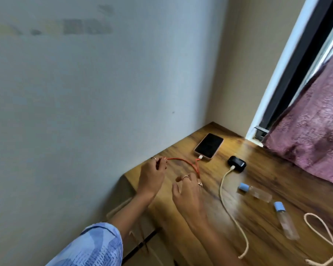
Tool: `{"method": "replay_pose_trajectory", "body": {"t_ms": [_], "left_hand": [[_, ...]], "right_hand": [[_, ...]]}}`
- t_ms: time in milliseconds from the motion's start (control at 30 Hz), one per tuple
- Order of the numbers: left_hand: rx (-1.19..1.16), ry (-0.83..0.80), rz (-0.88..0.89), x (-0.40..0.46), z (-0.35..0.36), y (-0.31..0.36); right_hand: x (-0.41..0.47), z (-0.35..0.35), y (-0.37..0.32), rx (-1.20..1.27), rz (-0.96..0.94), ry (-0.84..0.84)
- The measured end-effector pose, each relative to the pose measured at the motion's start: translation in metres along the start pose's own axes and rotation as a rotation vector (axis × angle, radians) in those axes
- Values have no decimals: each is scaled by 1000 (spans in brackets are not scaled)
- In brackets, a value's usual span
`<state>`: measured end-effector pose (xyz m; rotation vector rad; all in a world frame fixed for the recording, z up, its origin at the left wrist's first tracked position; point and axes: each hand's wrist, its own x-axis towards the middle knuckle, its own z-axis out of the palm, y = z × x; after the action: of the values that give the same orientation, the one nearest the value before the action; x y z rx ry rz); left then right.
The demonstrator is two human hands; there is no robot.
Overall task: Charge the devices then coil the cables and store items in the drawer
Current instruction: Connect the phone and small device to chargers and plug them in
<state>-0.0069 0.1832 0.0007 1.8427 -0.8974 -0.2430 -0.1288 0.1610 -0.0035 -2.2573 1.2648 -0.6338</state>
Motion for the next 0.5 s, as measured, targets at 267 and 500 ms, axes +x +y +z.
{"method": "replay_pose_trajectory", "body": {"t_ms": [267, 500], "left_hand": [[133, 127, -434, -93, -109, -90], [184, -106, -684, -134, -149, -137]], "right_hand": [[-75, 46, -45, 151, -187, -294], [-110, 103, -73, 229, -144, -645]]}}
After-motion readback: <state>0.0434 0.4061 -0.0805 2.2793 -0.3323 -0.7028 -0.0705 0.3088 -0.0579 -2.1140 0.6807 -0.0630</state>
